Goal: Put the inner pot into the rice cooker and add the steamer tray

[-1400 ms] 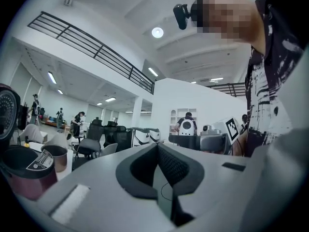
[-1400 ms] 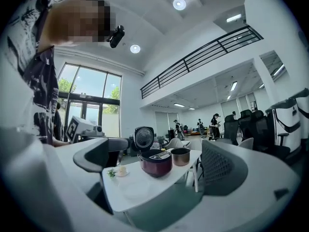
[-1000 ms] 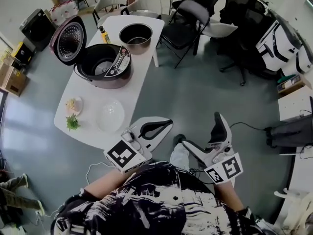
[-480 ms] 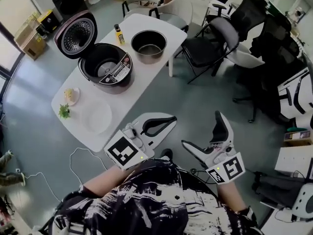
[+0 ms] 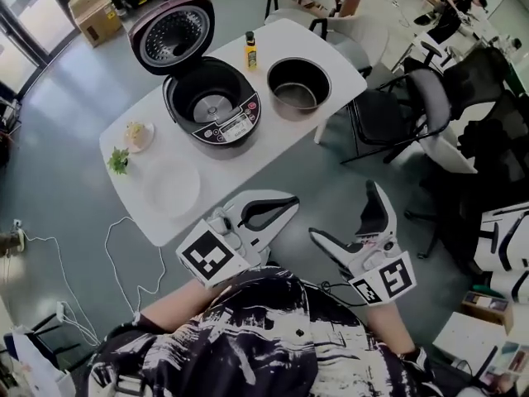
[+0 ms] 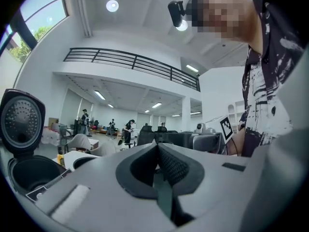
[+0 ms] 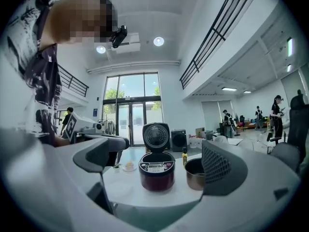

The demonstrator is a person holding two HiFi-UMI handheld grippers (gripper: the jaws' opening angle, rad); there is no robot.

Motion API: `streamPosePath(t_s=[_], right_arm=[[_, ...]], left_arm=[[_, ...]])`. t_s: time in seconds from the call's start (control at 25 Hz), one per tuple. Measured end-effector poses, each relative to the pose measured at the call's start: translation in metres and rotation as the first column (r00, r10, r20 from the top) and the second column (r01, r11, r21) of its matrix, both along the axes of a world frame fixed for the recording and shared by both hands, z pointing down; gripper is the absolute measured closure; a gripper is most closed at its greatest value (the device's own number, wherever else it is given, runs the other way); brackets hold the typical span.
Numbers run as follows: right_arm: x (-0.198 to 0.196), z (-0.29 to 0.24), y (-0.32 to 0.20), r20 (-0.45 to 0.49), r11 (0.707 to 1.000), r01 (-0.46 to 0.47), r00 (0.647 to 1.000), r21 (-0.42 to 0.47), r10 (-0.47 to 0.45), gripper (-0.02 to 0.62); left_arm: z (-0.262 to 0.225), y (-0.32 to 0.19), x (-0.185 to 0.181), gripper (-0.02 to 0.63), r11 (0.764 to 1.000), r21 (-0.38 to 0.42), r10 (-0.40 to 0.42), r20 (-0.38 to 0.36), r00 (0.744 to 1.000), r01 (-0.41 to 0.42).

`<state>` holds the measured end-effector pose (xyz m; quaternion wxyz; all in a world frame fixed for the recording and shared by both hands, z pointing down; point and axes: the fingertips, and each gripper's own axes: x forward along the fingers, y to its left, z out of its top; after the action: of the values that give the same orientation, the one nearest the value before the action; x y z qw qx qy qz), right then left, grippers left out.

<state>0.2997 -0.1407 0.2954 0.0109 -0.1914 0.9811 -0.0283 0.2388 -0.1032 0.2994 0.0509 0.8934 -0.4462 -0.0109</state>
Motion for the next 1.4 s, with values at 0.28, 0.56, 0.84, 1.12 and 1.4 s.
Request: streamPosePath(t_s=[0.28,0.56,0.84,1.12,1.4], right_arm=[[-0.088,0.014,-0.075,-0.062,0.994,0.105,0.993,0.004,-0.104,0.043],[-0.152,0.045,-0.171,-0.168,0.998,0.068,0.983,-0.010,-0.068,0.043],[-0.171,0.088,-0.285,-0.311,1.000,0.026,0.950,0.003,-0.024,0.043],[-0.178,0.154,-0.396,-0.437,0.995,0.019,0.897,-0.102,-0.061,0.043],[-0.187,0.238,-0.465,-0.592,0.965,0.013,0.788,-0.261,-0.170,0.043]], left_arm=[[0.009,-0.039,-0.101,0.601,0.983,-0.004,-0.182,-0.040,0.982,0.182],[0.014,-0.050,-0.196,0.601,0.939,-0.034,-0.344,-0.049,0.938,0.343],[0.013,-0.046,-0.240,0.601,0.861,-0.047,-0.508,-0.049,0.860,0.506],[0.005,-0.065,-0.246,0.601,0.764,-0.027,-0.645,-0.007,0.764,0.644],[0.004,-0.100,-0.244,0.601,0.721,-0.041,-0.691,0.016,0.722,0.691]])
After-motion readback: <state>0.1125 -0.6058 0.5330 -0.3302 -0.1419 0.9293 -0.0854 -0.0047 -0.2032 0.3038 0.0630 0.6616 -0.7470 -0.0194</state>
